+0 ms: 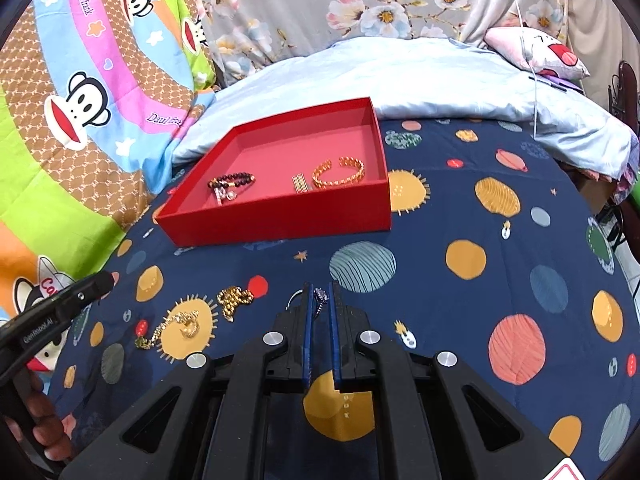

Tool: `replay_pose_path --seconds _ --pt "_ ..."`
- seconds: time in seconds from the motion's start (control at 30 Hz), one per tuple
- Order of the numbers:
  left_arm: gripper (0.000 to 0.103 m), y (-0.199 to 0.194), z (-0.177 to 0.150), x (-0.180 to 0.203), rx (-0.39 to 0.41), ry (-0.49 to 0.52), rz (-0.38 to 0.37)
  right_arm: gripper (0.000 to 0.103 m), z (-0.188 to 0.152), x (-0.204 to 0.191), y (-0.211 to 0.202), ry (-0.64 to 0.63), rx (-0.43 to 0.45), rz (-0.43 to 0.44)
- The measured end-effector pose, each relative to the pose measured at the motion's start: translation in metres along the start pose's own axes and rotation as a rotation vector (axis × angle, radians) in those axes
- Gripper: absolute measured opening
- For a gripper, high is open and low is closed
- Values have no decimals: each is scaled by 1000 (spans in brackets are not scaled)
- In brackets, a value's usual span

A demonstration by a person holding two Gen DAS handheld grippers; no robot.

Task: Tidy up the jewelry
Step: 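Drop the gold ring into the tray with left tool while right tool releases silver ring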

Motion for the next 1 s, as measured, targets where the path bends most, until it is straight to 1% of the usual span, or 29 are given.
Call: replay_pose_path --seconds 0.17,0.27,0.4,0.63,0.83,1.0 --pt "18 -5 21 7 33 17 -8 6 13 -8 -3 -9 18 23" --pt "18 -4 37 11 55 29 -15 6 27 -15 -4 -19 34 41" --pt "18 2 60 16 79 59 -2 6 46 -24 0 -29 52 61" --pt "18 22 105 20 118 99 22 6 80 -32 15 -63 91 50" --pt "18 44 141 27 139 117 18 6 112 -37 40 -57 89 60" --pt "18 73 165 33 130 137 27 6 132 -45 67 -77 83 46"
Point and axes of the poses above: each gripper's, at about its wrist camera, not at the fingertips, and y roughly the way its jaws point, x to its right, z to its top, the point moved 10 cm from there along y, roughly the way its jaws point, and after that the axes turned 15 degrees about y, right-handed, at the moved point
